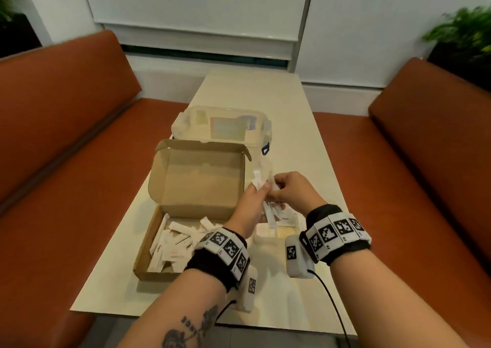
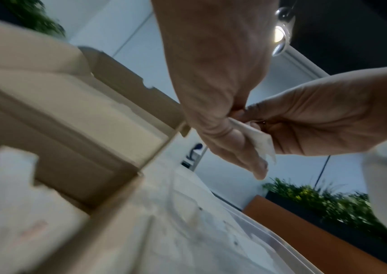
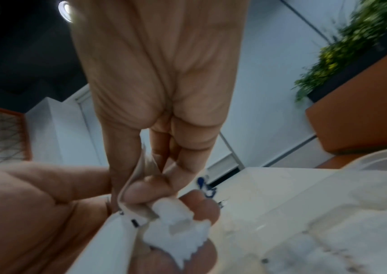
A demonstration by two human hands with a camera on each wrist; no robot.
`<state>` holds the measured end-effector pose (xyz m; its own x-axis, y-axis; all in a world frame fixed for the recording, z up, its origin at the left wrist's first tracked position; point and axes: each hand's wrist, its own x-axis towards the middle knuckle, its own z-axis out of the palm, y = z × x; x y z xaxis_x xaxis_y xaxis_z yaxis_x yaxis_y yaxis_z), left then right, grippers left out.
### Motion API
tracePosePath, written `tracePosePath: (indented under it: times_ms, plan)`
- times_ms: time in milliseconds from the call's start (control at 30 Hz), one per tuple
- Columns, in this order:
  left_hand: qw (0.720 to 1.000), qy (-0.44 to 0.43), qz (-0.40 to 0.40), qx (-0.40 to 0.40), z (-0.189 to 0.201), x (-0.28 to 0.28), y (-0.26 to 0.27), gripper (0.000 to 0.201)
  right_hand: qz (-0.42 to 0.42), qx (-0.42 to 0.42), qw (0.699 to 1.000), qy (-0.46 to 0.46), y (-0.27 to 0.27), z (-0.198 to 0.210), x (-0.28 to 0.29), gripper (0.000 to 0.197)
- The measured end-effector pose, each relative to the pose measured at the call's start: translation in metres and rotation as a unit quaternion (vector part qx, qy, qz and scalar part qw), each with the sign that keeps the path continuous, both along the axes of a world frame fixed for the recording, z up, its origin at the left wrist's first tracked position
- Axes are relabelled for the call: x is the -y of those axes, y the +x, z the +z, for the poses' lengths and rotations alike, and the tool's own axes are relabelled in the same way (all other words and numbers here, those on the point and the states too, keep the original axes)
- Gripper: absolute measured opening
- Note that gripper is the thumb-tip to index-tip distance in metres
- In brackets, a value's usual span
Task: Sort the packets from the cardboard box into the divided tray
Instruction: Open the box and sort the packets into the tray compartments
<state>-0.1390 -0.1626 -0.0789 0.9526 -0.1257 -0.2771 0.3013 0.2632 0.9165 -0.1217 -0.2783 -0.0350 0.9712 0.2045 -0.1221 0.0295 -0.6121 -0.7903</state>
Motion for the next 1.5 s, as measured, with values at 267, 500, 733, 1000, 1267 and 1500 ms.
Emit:
tracePosePath:
  times_ms: [267, 500, 733, 1000, 1267, 1500]
  plan:
    - [0.998, 0.046, -0.035, -0.016, -0.010, 0.058, 0.013, 0.030, -0.038, -0.029, 0.999, -0.021, 0.000, -0.020, 0.055, 0.018]
    - [0.997, 0.062, -0.029, -0.018, -0.019, 0.074, 0.018, 0.036, -0.051, -0.031, 0.998, -0.022, 0.006, -0.029, 0.068, 0.038]
    - [0.997, 0.049, 0.016, -0.066, -0.027, 0.068, 0.029, 0.031, -0.157, -0.012, 0.983, 0.098, 0.008, -0.042, 0.070, 0.037]
    - [0.996, 0.067, 0.041, -0.052, -0.031, 0.060, 0.033, 0.026, -0.189, -0.019, 0.960, 0.205, 0.010, -0.050, 0.081, 0.015]
    - [0.995, 0.099, -0.022, 0.016, -0.032, 0.052, 0.027, 0.023, -0.150, 0.006, 0.983, 0.104, 0.018, -0.051, 0.072, 0.012]
    - [0.993, 0.079, 0.086, 0.029, -0.043, 0.037, 0.033, 0.005, -0.155, -0.010, 0.986, 0.056, 0.020, -0.060, 0.064, 0.007]
